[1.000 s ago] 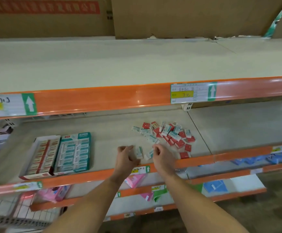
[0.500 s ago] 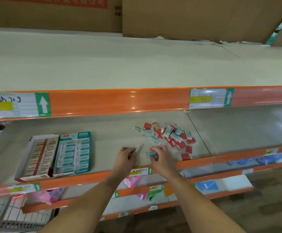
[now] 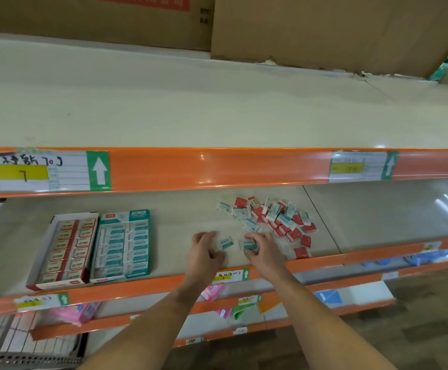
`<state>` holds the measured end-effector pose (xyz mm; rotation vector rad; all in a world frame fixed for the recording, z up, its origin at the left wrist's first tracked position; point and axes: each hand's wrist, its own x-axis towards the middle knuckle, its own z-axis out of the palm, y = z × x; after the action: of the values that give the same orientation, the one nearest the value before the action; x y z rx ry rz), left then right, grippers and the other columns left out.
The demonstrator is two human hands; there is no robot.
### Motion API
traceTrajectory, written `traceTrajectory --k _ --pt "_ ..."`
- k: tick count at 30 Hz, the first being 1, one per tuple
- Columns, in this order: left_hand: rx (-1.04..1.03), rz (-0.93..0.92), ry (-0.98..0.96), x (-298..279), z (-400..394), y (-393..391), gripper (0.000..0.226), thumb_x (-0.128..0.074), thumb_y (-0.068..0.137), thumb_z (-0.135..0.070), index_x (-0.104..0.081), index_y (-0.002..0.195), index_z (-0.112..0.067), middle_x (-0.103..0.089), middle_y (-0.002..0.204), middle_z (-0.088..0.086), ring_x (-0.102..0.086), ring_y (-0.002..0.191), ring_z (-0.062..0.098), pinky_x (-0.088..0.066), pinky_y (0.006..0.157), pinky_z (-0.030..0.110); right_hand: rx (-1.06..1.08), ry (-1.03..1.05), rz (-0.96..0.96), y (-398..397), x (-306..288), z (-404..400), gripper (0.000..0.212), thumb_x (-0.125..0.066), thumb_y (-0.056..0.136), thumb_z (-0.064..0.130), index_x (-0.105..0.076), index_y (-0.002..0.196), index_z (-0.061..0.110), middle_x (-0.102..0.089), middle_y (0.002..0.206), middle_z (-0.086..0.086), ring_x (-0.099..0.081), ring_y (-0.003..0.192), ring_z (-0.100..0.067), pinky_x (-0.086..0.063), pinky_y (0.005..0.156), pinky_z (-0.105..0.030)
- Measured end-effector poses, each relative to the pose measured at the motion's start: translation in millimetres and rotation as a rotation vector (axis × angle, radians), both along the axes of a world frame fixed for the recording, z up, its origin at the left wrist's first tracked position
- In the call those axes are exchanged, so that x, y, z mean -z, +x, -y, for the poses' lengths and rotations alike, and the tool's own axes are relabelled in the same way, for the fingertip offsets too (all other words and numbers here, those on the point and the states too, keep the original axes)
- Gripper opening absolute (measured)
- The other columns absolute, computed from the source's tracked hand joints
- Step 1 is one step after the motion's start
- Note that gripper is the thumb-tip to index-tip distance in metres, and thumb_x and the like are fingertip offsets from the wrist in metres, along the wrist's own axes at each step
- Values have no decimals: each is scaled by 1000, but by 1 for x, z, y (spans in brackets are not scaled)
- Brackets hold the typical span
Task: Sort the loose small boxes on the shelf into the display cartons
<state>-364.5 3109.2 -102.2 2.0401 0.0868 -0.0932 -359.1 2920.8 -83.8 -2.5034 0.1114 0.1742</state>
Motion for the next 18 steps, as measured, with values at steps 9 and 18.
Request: traceTrajectory --k 9,18 --pt "289 39 404 -6 10 15 47 -61 88 -25 -51 134 -22 -47 128 -3 -59 104 20 -53 87 34 8 -18 -21 -6 -5 -9 37 -74 87 34 -61 122 32 -45 120 9 -51 109 -9 -44 80 -16" --pt "436 197 627 -21 -19 29 31 -56 89 -25 -61 119 -20 -53 117 1 -60 100 26 -49 81 36 55 103 20 -13 -11 -15 30 -80 81 27 -65 107 25 -56 107 6 -59 95 -9 -41 70 -11"
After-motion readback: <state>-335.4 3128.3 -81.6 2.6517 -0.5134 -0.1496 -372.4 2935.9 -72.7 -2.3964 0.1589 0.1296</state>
